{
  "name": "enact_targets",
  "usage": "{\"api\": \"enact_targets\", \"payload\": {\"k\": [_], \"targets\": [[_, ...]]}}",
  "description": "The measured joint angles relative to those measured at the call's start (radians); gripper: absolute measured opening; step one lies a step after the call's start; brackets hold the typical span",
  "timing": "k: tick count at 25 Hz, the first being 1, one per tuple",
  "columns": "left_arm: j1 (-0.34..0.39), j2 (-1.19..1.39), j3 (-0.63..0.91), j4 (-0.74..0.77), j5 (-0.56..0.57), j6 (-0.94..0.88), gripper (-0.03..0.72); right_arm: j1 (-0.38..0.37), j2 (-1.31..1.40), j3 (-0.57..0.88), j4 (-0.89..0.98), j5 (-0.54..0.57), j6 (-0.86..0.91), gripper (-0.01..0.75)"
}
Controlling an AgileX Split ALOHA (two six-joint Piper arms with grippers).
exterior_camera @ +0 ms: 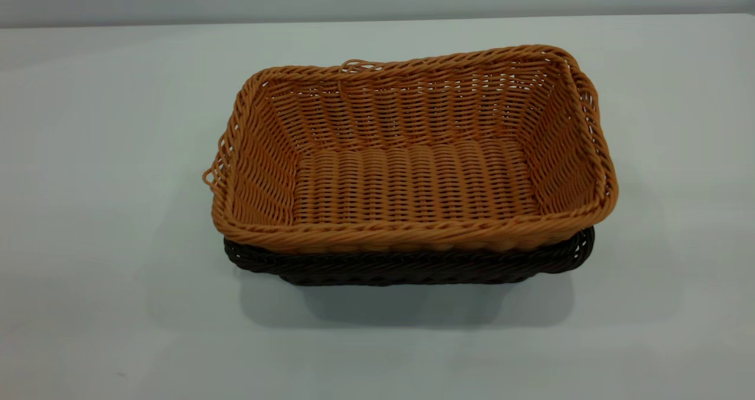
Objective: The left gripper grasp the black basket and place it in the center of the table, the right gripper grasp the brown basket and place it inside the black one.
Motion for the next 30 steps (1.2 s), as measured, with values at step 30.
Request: {"api": "enact_targets", "payload": {"k": [30], "targets": [[0.09, -0.035, 0.0, -0.001, 0.004, 0.0, 0.369, 0.0, -0.097, 0.0, 0.0, 0.012, -0.003, 0.544]]}}
